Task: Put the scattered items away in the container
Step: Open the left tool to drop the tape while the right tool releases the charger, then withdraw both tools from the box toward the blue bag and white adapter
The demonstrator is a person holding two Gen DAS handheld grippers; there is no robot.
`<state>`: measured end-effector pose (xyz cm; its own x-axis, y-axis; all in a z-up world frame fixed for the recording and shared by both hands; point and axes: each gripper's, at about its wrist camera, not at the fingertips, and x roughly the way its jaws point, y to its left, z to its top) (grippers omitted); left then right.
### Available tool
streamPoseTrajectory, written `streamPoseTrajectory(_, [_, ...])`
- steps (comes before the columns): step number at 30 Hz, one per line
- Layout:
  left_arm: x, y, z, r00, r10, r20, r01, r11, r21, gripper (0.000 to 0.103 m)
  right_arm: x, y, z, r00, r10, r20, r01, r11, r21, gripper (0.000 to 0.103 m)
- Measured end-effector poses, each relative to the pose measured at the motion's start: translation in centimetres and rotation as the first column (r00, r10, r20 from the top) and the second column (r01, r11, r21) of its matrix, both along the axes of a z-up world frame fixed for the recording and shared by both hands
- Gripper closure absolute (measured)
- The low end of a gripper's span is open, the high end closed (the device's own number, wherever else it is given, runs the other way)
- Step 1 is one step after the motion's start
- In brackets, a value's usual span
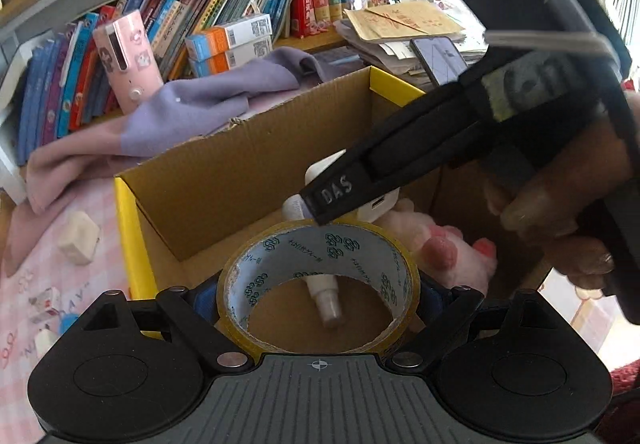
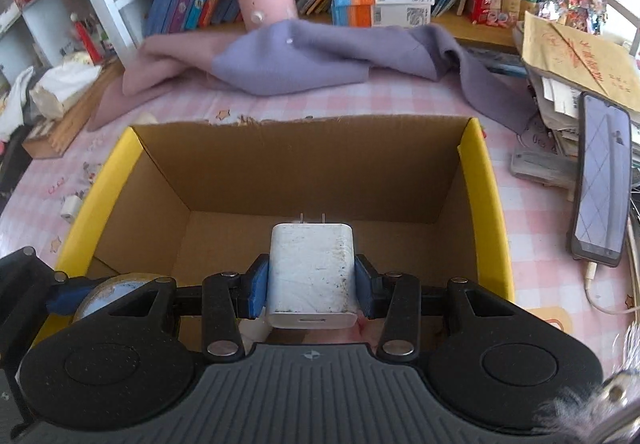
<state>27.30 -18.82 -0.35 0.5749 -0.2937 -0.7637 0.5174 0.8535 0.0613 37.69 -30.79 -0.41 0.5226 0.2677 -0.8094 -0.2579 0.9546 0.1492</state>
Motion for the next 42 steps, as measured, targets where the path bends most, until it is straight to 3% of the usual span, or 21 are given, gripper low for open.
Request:
streamPoseTrajectory(5, [-0.5, -0.2, 0.2, 1.000, 0.007, 0.017, -0.007, 1.000, 0.000, 0.010, 0.0, 0.0, -0.3, 1.000, 0.008, -0.006, -0.008, 1.000, -0.004, 0.061])
streamPoseTrajectory(7, [-0.7, -0.3, 0.3, 1.000, 0.015, 0.023, -0.015, 1.000, 0.002, 0.009, -0.2, -0.1, -0.1, 1.000, 0.012, 0.010, -0.012, 1.000, -0.008, 0.053])
streamPoseTrajectory(10, [-1.1, -0.3, 0.4, 0.999, 0.030, 0.037, -0.030, 1.000, -0.003, 0.009, -0.8, 0.0, 0.5, 0.999, 0.023, 0.049, -0.022, 1.000, -0.014, 0.051])
streamPoseTrajectory(21, [-3.9, 1.3, 3.4, 0.986, 0.094, 0.138, -0.082, 0.992, -0.092, 0.009, -4.4, -0.2, 3.2, 0.991, 0.004, 0.137, -0.008, 1.000, 0.030, 0.048])
streamPoseTrajectory(35, [-10.1, 6.1, 5.2, 0.978, 0.145, 0.151, -0.105, 0.964, -0.245, 0.009, -14.7, -1.1, 7.0, 0.935, -0.110, 0.337, 0.114, 0.993, 0.009, 0.045])
streamPoseTrajectory(42, [-13.1, 9.1, 5.0, 0.979, 0.143, 0.148, -0.097, 0.955, -0.281, 0.009, -19.8, 0.7, 6.5, 0.926, -0.152, 0.345, 0.168, 0.986, -0.017, 0.045])
